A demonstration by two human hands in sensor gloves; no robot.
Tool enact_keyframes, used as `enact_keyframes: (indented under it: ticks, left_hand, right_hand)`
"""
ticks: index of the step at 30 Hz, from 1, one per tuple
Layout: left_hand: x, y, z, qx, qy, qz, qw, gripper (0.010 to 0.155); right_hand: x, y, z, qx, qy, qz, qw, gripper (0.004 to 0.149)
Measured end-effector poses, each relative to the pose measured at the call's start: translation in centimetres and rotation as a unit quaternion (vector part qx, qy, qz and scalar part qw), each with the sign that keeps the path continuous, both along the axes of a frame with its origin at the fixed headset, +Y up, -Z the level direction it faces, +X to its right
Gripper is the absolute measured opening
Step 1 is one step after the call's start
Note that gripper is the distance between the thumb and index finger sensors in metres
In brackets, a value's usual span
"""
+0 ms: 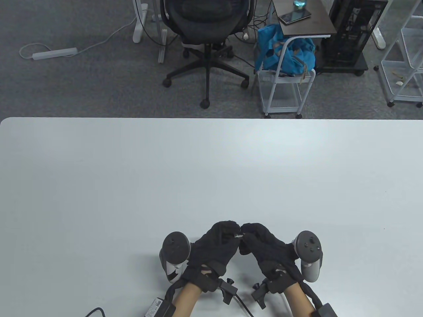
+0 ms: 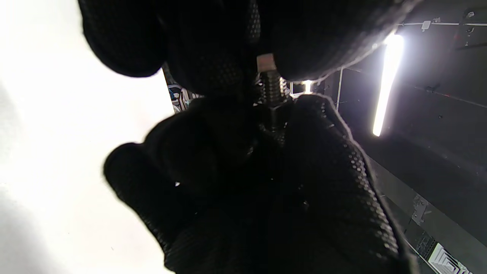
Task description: Unscrew nut from screw
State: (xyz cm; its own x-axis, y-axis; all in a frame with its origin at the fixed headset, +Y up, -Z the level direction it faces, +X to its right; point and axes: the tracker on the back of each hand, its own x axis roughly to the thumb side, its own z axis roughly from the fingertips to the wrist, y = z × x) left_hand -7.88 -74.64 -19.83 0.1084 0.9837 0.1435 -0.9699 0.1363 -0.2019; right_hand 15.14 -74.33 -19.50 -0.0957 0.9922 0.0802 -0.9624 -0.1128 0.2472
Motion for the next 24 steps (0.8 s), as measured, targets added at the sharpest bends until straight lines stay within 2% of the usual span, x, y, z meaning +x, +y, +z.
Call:
enact_keyframes:
  ticks: [5,7,12,17,24]
  left_hand:
    - [-0.1,0.0,0.0,-0.004,0.005,0.008,1.000,0.047]
    - [-0.1,0.0,0.0,-0.005,0.006,0.010,1.000,0.047]
    - [0.0,0.0,0.0,-0.002,0.001,0.007,1.000,0.047]
    - [0.0,0.0,0.0,0.002,-0.003,0.002,1.000,0.047]
    - [0.0,-0.1,0.0,-0.004,0.001,0.003,1.000,0.046]
  right_hand:
    - [0.1,0.5,0.1,0.017,0.005,-0.010,1.000,0.051]
    - [0.0,0.4,0.0,0.012,0.009,-0.018,1.000,0.060]
    - [0.2,-0.6,0.1,-0.024,-0.013,0.001,1.000,0.070]
    - [0.1,-0.7,0.0,-0.032,-0.006,0.000,0.999,0.061]
    - [0.0,0.1,0.1,0.005,-0.003,-0.005,1.000,0.053]
